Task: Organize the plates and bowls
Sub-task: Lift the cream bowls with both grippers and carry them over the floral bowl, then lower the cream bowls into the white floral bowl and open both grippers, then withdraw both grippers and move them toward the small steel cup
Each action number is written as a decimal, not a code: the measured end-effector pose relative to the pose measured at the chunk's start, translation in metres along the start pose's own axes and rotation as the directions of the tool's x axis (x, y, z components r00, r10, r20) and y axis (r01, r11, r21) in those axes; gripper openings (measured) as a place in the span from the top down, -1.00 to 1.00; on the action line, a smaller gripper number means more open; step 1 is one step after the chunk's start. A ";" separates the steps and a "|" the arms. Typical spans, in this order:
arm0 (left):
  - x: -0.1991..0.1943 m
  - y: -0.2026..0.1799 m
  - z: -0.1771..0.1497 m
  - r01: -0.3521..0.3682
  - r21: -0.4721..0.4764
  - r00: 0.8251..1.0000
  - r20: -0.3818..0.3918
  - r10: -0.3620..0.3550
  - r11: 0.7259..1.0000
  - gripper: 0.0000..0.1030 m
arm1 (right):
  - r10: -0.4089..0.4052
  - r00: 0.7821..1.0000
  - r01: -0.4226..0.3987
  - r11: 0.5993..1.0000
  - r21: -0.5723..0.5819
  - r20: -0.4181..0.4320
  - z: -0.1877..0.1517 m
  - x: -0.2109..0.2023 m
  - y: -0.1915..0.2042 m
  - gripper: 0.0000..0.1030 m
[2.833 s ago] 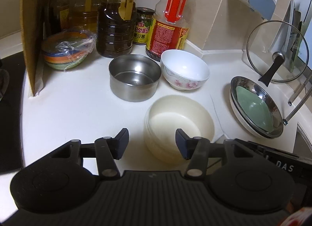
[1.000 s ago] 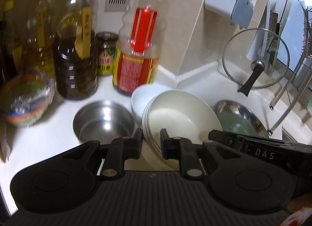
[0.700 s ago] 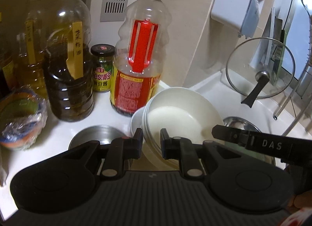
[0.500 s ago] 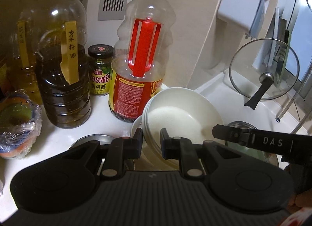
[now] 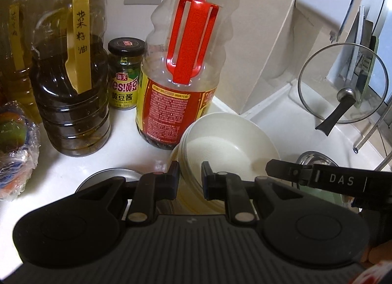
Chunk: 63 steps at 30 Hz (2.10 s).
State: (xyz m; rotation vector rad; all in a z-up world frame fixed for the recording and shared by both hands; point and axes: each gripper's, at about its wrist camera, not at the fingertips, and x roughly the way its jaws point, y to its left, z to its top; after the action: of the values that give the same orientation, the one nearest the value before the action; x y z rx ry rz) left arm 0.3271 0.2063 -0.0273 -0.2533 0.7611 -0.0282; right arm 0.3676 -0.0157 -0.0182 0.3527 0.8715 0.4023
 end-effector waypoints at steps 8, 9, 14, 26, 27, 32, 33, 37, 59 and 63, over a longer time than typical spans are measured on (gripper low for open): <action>0.008 0.001 0.000 -0.009 0.002 1.000 -0.023 0.010 1.000 0.68 | -0.009 1.000 0.009 1.000 0.005 -0.013 0.001 0.007 -0.001 0.67; 0.009 0.001 0.000 -0.008 0.000 1.000 -0.025 0.008 1.000 0.68 | -0.012 1.000 0.012 1.000 0.005 -0.014 0.001 0.008 0.000 0.67; 0.006 -0.003 0.001 -0.025 0.023 1.000 -0.009 0.025 0.999 0.67 | -0.013 1.000 0.013 1.000 -0.002 -0.004 0.003 0.006 0.000 0.67; -0.022 -0.003 -0.004 -0.058 0.023 0.998 0.032 0.057 0.998 0.65 | 0.009 1.000 -0.009 1.000 -0.016 0.027 -0.001 -0.015 -0.003 0.67; -0.027 -0.004 -0.006 -0.065 0.023 0.997 0.036 0.064 0.998 0.64 | 0.018 0.999 -0.017 1.000 -0.017 0.029 -0.002 -0.019 -0.003 0.67; -0.052 -0.006 -0.021 -0.086 0.024 0.996 0.040 0.085 0.996 0.56 | 0.042 0.998 -0.041 0.998 -0.037 0.044 -0.015 -0.039 -0.003 0.67; -0.057 -0.006 -0.025 -0.088 0.020 0.995 0.042 0.087 0.996 0.56 | 0.044 0.998 -0.043 0.998 -0.040 0.043 -0.018 -0.043 -0.004 0.67; -0.077 -0.008 -0.042 -0.100 0.006 0.994 0.042 0.100 0.995 0.56 | 0.059 0.997 -0.057 0.997 -0.046 0.041 -0.034 -0.058 -0.005 0.67; -0.141 -0.034 -0.142 -0.163 -0.038 0.986 -0.052 0.160 0.986 0.56 | 0.105 0.994 -0.108 0.990 -0.093 -0.030 -0.117 -0.125 -0.020 0.67; -0.145 -0.042 -0.154 -0.170 -0.045 0.984 -0.064 0.167 0.984 0.56 | 0.105 0.993 -0.110 0.989 -0.102 -0.060 -0.130 -0.130 -0.022 0.67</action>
State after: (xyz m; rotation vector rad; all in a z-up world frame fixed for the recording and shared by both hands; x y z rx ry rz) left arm 0.1190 0.1494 -0.0260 -0.2360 0.8413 0.1444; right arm 0.1942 -0.0798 -0.0195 0.2933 0.8826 0.5579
